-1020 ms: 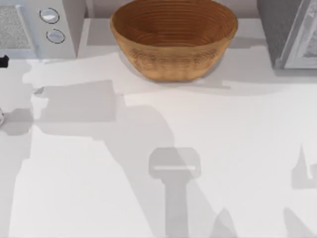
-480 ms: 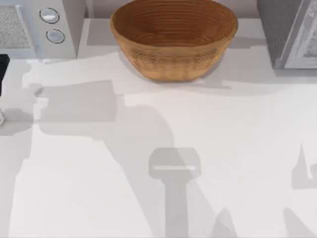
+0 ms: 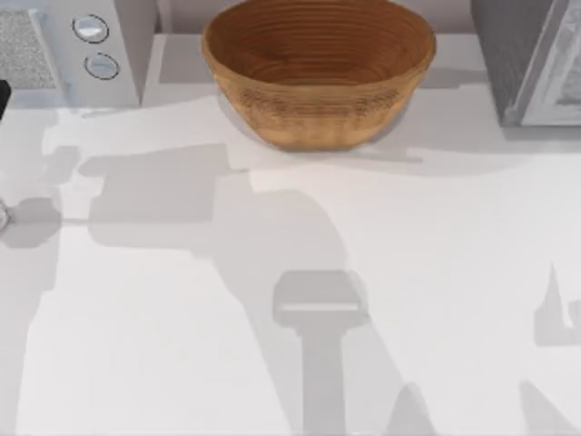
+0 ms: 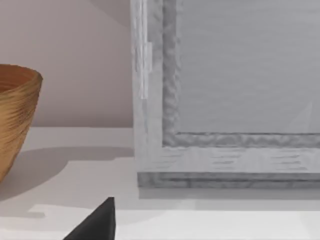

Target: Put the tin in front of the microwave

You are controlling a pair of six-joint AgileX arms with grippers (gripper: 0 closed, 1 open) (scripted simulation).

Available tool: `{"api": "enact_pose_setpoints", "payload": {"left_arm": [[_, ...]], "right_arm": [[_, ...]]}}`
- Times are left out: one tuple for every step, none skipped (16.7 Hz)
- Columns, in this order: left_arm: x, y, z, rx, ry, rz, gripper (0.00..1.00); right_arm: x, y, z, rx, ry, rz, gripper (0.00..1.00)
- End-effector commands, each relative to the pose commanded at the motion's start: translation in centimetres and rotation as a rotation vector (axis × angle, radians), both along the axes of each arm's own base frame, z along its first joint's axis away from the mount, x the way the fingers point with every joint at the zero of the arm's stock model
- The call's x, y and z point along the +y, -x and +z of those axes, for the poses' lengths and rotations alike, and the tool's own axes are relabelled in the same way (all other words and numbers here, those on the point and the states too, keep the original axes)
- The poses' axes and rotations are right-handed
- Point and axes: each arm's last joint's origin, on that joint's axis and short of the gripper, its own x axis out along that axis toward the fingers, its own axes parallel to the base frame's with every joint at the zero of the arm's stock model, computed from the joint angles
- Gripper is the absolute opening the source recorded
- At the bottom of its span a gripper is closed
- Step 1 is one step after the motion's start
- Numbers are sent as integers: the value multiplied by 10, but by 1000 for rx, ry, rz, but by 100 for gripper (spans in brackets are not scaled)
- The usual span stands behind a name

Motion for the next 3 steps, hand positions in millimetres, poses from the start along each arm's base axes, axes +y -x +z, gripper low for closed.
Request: {"api": "enact_pose_setpoints", "payload": {"left_arm": [[0,0,7,1,0,1,100],[0,1,12,0,0,1,100],[0,1,15,-1,0,1,100]], "right_arm": [[0,0,0,0,0,0,100],[0,0,0,0,0,0,100],[0,0,0,0,0,0,100]]}}
